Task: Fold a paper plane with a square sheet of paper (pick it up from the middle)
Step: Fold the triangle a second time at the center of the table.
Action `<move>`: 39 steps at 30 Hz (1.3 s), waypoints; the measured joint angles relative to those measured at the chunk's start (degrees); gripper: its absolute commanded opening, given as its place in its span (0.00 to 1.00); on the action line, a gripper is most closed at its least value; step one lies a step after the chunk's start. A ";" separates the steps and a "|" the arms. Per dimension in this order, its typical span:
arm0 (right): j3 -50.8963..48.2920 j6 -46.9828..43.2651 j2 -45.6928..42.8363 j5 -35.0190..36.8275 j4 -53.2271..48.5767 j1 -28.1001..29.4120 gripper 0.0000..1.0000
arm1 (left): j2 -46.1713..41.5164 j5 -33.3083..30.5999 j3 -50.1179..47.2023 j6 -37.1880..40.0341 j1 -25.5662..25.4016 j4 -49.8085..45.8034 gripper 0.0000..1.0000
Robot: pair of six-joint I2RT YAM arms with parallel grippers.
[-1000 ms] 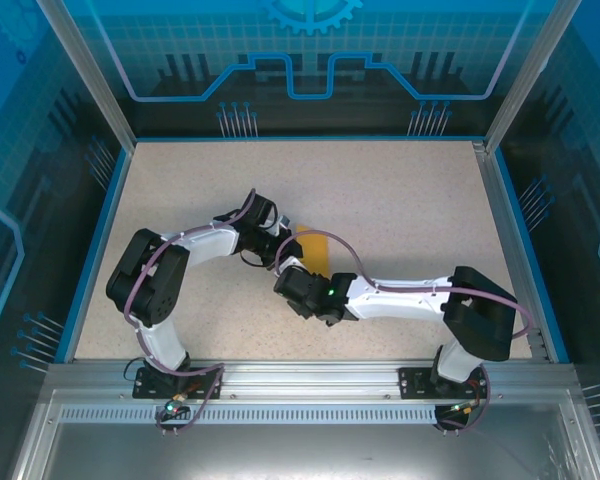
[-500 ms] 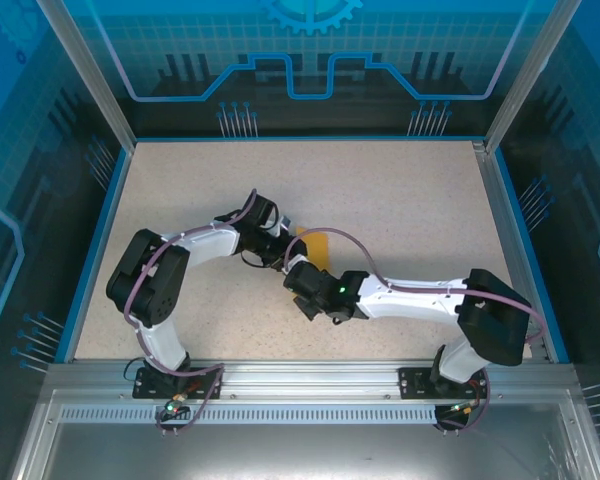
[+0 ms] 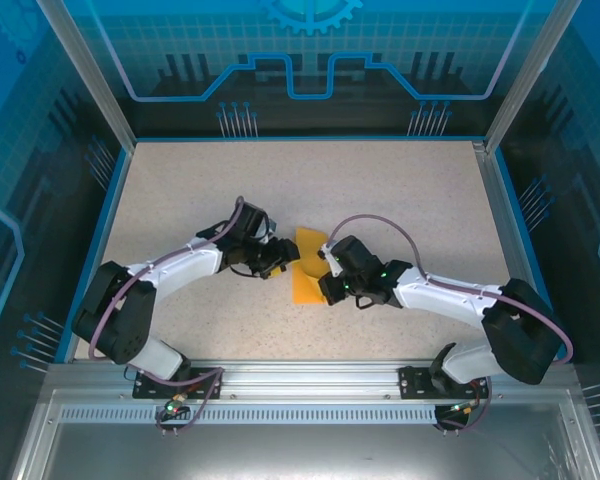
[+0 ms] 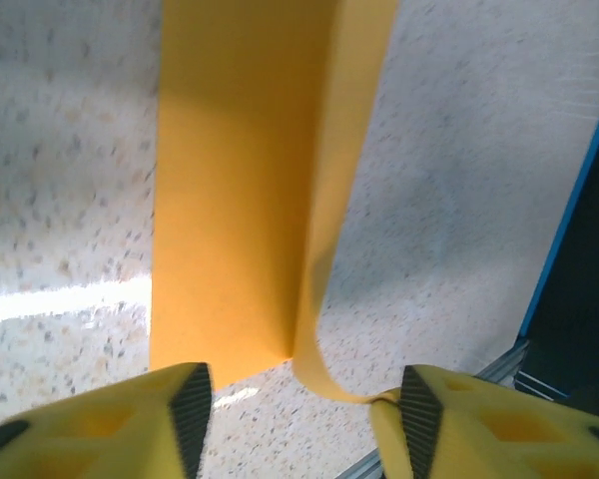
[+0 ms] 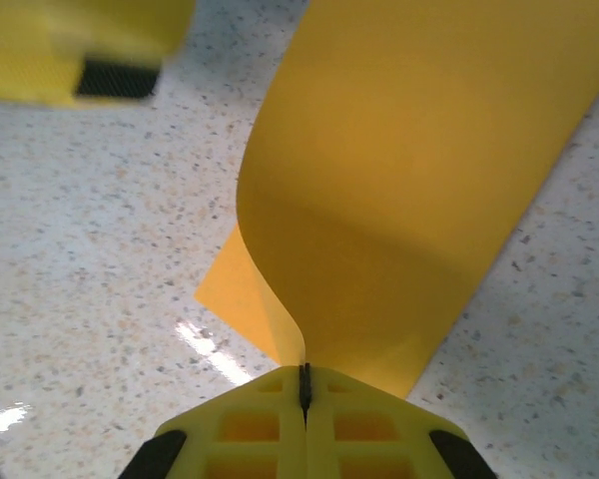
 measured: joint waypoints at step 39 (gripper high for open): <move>-2.97 3.96 2.14 -12.09 6.78 -5.90 0.00 | 9.18 -12.66 0.57 -0.52 -7.50 -6.71 0.08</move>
